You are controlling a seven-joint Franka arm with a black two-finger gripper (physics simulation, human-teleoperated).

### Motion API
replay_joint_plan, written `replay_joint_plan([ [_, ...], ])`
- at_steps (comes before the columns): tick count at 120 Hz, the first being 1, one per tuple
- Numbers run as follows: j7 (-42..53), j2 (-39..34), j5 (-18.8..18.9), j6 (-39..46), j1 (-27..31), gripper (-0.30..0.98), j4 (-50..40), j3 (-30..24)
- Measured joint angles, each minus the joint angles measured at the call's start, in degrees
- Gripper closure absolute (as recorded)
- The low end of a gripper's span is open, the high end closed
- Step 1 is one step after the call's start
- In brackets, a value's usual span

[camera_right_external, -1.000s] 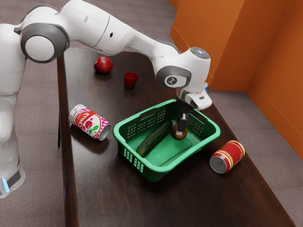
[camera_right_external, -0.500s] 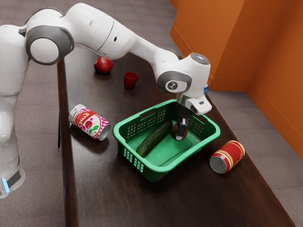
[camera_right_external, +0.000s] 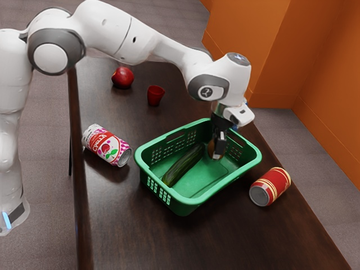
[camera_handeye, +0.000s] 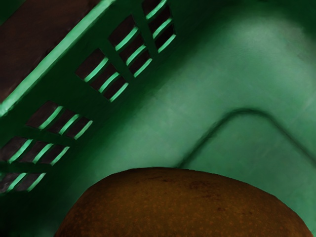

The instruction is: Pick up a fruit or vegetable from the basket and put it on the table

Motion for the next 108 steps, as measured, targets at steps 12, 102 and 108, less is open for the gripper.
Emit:
replay_joint_plan([
  [12, -1.0, -1.6, 0.1, -1.9, 0.0, 0.41, 1.9, 0.0],
  [102, -6.6, -11.1, 1.7, -24.3, 2.1, 0.40, 3.2, 10.7],
  [108, -6.9, -11.0, 1.7, -24.8, 2.6, 0.41, 3.2, 11.2],
])
